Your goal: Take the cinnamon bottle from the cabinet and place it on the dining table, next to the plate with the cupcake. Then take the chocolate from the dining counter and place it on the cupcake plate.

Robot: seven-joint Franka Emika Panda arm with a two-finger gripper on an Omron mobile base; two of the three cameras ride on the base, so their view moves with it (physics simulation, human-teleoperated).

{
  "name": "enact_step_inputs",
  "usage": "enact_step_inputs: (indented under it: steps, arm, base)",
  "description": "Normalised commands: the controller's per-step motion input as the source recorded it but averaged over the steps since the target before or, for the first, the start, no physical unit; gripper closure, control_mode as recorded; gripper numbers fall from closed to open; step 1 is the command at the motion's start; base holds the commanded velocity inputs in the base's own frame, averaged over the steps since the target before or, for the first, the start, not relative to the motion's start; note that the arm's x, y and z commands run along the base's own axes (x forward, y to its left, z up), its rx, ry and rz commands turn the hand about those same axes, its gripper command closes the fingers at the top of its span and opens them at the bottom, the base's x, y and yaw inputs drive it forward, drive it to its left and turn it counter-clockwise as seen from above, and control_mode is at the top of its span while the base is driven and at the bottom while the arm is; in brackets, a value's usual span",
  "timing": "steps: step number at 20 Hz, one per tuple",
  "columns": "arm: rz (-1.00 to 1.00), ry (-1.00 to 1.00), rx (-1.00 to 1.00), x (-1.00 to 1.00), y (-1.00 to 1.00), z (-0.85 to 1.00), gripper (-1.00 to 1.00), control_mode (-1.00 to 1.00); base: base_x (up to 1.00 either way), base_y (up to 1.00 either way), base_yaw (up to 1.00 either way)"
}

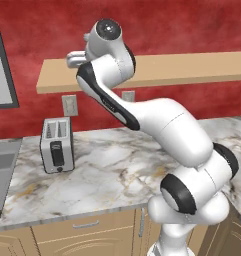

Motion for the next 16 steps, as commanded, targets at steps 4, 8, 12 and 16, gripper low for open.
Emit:
enact_step_inputs:
  steps: [4,8,12,16]
  arm:
    - [0.0,0.03,-0.01,0.28,0.0,0.0,-1.0,-1.0]
    - [0.0,0.01,0.0,0.18,0.0,-0.06,-1.0,-1.0]
    - [-0.03,0.0,0.0,0.18,-0.01,-0.14,-1.0,-1.0]
    - [-0.1,0.02,0.0,0.24,0.0,-0.18,-1.0,-1.0]
  base:
    - [0.0,0.0,0.0]
    - [0.0,0.0,0.0]
    - [0.0,0.0,0.0]
    - [0.0,0.0,0.0]
